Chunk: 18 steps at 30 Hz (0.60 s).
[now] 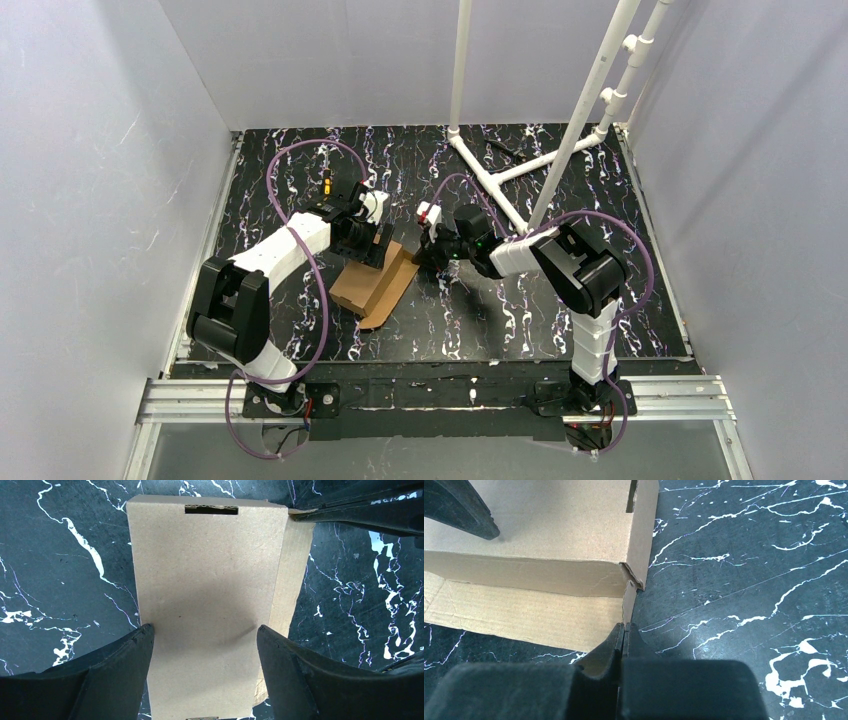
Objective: Fold the paper box
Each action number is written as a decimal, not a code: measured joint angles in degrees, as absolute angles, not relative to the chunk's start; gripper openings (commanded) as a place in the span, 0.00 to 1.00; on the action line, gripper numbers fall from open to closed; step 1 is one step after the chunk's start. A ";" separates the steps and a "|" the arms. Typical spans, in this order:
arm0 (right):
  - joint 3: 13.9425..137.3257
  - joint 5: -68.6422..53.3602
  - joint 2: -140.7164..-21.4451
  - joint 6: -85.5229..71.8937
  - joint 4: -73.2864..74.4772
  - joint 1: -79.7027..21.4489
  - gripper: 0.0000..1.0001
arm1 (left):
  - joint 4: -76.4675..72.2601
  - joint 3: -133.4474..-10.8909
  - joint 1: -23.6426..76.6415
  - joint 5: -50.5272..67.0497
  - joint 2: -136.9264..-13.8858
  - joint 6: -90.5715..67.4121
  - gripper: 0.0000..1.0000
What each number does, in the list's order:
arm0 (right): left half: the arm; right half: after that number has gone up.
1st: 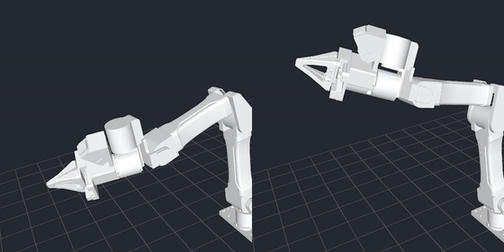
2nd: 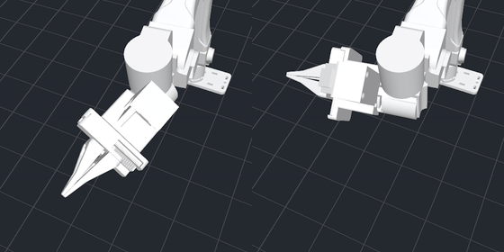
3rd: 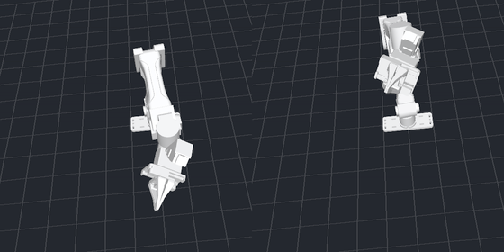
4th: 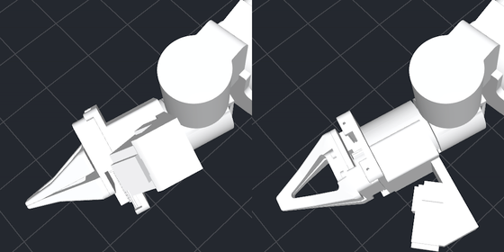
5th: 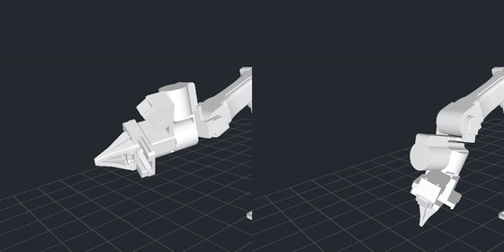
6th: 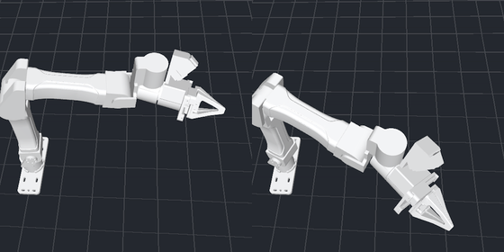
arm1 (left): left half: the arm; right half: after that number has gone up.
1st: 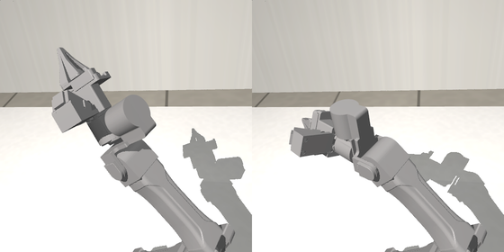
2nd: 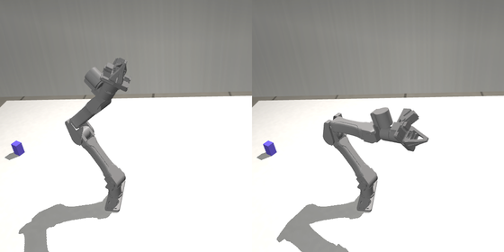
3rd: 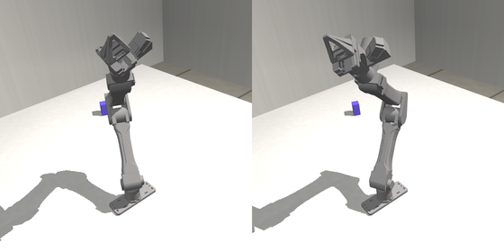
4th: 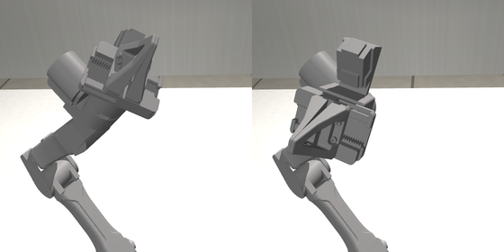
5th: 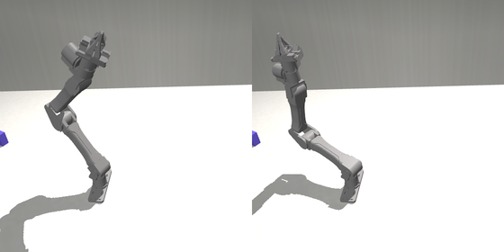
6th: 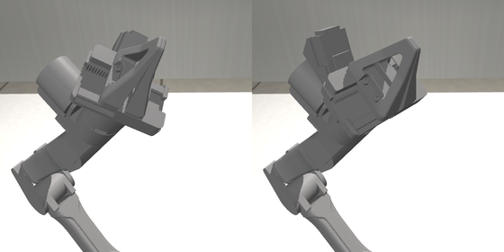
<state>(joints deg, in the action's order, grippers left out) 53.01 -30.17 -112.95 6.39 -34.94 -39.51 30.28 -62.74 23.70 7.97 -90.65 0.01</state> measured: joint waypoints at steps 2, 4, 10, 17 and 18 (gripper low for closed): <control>52.64 -30.24 -112.95 6.02 -35.62 -39.51 0.09 | 30.30 -62.74 23.70 8.01 -90.65 0.01 0.73; 52.60 -30.41 -112.95 5.48 -35.83 -39.46 0.11 | 30.33 -62.74 23.70 8.03 -90.65 0.01 0.73; 52.60 -32.56 -113.10 2.63 -35.66 -38.54 0.17 | 30.37 -62.74 23.70 8.62 -90.65 0.89 0.73; 52.62 -33.45 -113.12 1.69 -35.66 -38.37 0.15 | 30.44 -62.74 23.68 9.02 -90.65 1.39 0.73; 52.62 -33.43 -113.12 1.69 -35.66 -38.37 0.13 | 30.46 -62.74 23.68 9.02 -90.65 1.45 0.73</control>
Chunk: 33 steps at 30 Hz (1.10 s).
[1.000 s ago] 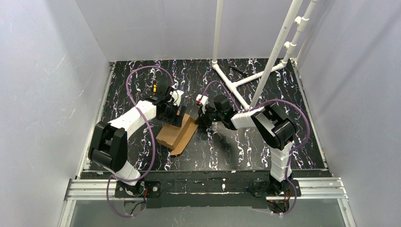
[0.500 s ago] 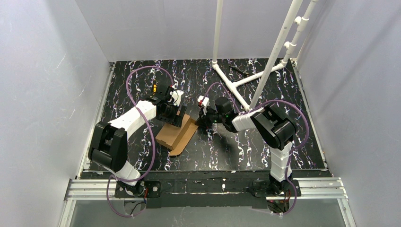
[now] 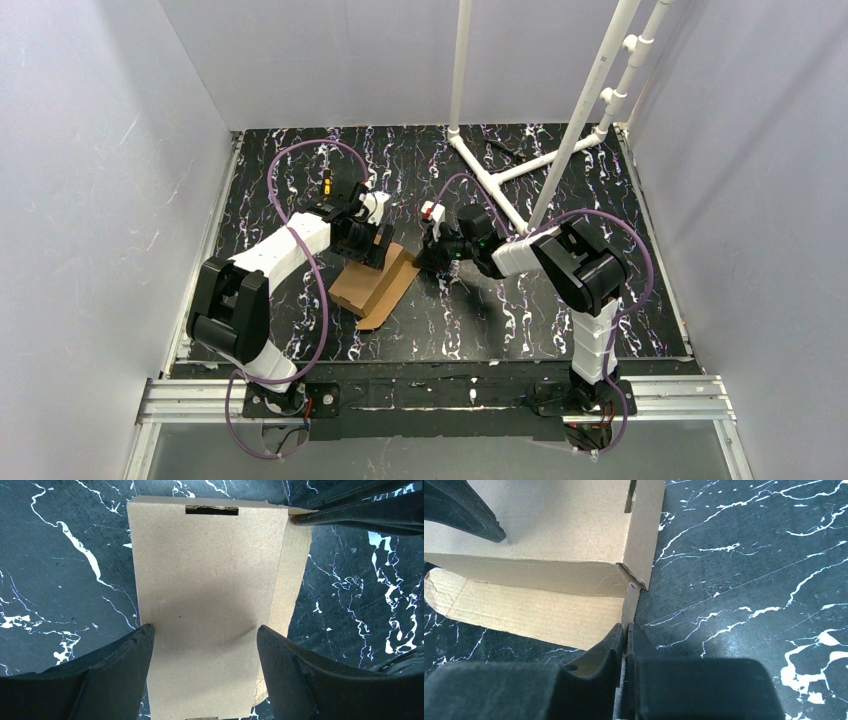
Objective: Fold the paper box
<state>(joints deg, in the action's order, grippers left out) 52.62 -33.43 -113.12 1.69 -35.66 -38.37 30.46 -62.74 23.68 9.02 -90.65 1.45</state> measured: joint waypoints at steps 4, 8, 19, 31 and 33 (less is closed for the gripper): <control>52.62 -33.15 -113.12 1.89 -35.68 -38.37 0.04 | 30.46 -62.74 23.68 9.06 -90.65 1.52 0.73; 52.62 -32.91 -113.12 2.13 -35.64 -38.41 0.01 | 30.46 -62.74 23.68 9.08 -90.65 1.52 0.73; 56.82 -28.32 -112.46 7.73 -27.24 -40.66 0.01 | 30.85 -62.74 23.51 9.02 -90.65 1.63 0.73; 67.81 -26.46 -113.10 13.02 -7.42 -41.85 0.01 | 30.92 -62.74 23.31 9.04 -90.65 2.07 0.73; 70.28 -26.61 -113.80 13.76 -3.70 -41.87 0.01 | 30.92 -62.74 23.31 9.04 -90.65 2.15 0.73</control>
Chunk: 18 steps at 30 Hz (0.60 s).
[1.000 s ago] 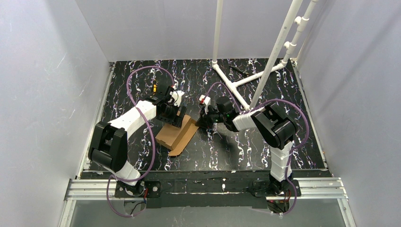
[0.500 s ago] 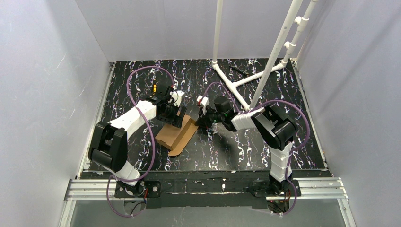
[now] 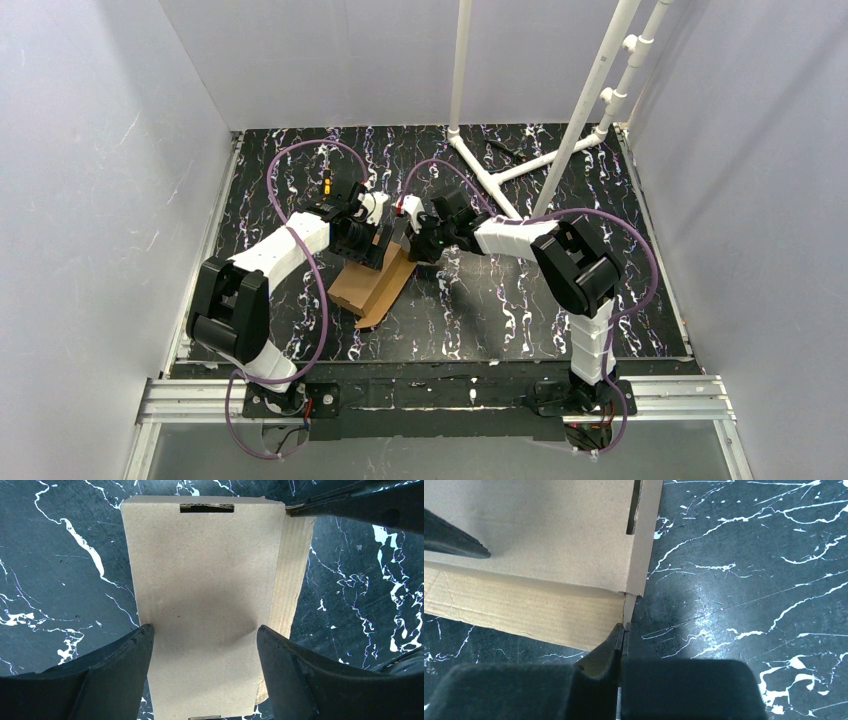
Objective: Fold the paper box
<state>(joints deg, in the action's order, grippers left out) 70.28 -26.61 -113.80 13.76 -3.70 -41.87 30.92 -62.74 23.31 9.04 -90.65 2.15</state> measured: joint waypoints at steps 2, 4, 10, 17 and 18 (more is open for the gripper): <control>72.05 -26.79 -114.34 14.22 -0.93 -41.87 0.01 | 30.92 -62.74 23.31 9.06 -90.63 2.17 0.73; 73.78 -26.98 -114.83 14.83 1.65 -41.87 0.01 | 30.89 -62.74 23.31 9.08 -90.63 2.15 0.73; 75.55 -27.14 -115.00 14.96 5.34 -41.91 0.01 | 30.74 -62.74 23.29 9.91 -90.63 2.09 0.73; 77.25 -27.07 -115.72 12.60 7.18 -41.85 0.01 | 30.59 -62.74 23.00 10.66 -90.63 1.91 0.73; 77.38 -27.07 -115.81 12.10 7.31 -41.80 0.01 | 30.52 -62.74 22.98 10.76 -90.63 1.89 0.73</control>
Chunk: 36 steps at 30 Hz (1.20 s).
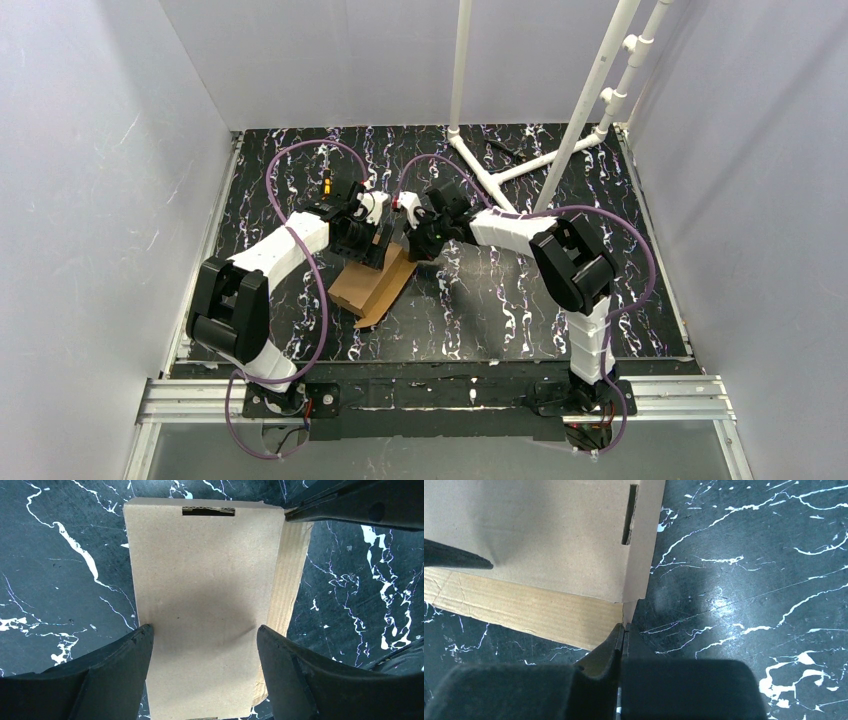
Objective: Fold the paper box
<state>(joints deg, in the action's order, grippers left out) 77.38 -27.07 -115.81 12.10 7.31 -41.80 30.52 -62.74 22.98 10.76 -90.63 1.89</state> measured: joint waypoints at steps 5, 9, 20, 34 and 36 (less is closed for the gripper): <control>78.41 -27.38 -116.71 9.96 7.64 -41.56 0.01 | 30.48 -62.72 22.85 11.11 -90.63 1.89 0.73; 80.09 -27.40 -117.75 9.63 8.16 -41.36 0.01 | 30.39 -62.70 22.55 11.11 -90.63 1.23 0.73; 85.43 -27.66 -120.33 13.85 13.10 -41.36 0.05 | 28.73 -62.65 22.28 13.74 -90.94 -3.27 0.73; 85.82 -28.47 -120.42 14.92 11.60 -41.30 0.32 | 26.79 -61.91 21.47 15.99 -90.39 -8.23 0.73; 85.32 -29.04 -120.20 14.90 10.83 -41.01 0.33 | 26.52 -61.54 20.75 16.91 -90.00 -9.02 0.74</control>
